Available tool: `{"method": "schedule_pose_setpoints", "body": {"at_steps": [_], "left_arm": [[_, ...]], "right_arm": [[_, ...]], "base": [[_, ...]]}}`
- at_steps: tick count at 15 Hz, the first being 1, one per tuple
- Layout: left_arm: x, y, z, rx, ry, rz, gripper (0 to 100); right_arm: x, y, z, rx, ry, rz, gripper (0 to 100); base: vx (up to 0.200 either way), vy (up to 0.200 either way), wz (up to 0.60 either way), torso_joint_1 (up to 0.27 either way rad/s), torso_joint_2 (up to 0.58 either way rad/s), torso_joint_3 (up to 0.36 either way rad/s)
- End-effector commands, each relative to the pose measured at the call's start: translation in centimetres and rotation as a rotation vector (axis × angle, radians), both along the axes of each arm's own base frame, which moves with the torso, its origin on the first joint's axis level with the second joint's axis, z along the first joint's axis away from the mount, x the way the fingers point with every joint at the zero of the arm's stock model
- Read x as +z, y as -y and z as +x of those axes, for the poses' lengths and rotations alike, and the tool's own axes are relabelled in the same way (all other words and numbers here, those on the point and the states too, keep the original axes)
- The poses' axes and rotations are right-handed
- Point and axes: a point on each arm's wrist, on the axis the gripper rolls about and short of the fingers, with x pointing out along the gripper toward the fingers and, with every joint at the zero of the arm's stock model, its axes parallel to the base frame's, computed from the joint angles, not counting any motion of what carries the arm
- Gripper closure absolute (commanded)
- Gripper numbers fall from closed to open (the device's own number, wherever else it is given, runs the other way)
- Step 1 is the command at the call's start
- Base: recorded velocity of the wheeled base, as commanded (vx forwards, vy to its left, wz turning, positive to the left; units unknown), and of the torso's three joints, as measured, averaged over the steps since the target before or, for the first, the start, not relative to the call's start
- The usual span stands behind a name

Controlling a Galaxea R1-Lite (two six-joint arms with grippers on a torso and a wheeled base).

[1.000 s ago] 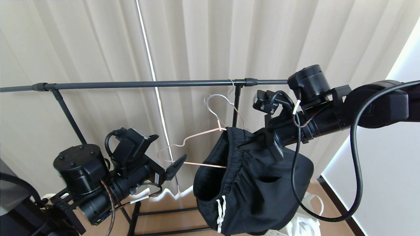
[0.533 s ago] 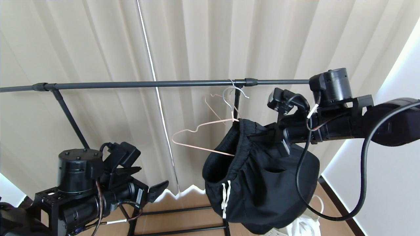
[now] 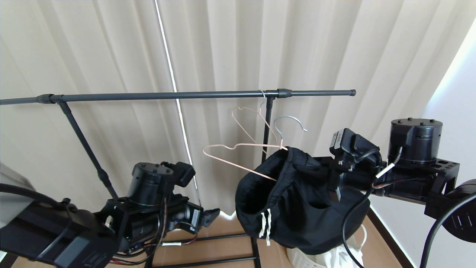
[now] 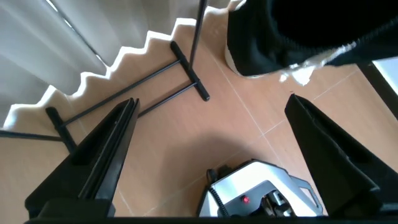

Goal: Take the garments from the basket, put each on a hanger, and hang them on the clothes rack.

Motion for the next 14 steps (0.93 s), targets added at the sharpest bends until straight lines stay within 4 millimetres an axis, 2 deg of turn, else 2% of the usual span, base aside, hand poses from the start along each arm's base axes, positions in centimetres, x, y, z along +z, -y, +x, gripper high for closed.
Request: {"method": "schedule_pose_setpoints", "body": {"at_steps": [1, 5, 12, 13, 14], "left_arm": [[-1.9, 3.0, 1.1, -0.022, -0.031, 0.013, 0], [-1.8, 5.2, 1.7, -0.061, -0.009, -0.006, 0], [-3.6, 6.3, 3.2, -0.021, -0.008, 0.028, 0], [-3.8, 6.3, 3.4, -0.018, -0.013, 0.030, 100], [-3.8, 6.3, 3.4, -0.008, -0.012, 0.024, 100]], "right_arm": [[-0.3, 0.1, -0.4, 0.001, -0.010, -0.004, 100], [-0.3, -0.2, -0.7, 0.016, -0.006, -0.003, 100], [0.4, -0.5, -2.1, 0.044, 0.012, 0.005, 100], [0.3, -0.5, -2.1, 0.044, 0.011, 0.004, 100], [0.3, -0.5, -2.1, 0.043, 0.010, 0.003, 100]], "base": [[0.000, 0.000, 0.00, 0.000, 0.00, 0.000], [0.000, 0.000, 0.00, 0.000, 0.00, 0.000], [0.000, 0.000, 0.00, 0.000, 0.00, 0.000], [0.000, 0.000, 0.00, 0.000, 0.00, 0.000], [0.000, 0.000, 0.00, 0.000, 0.00, 0.000]]}}
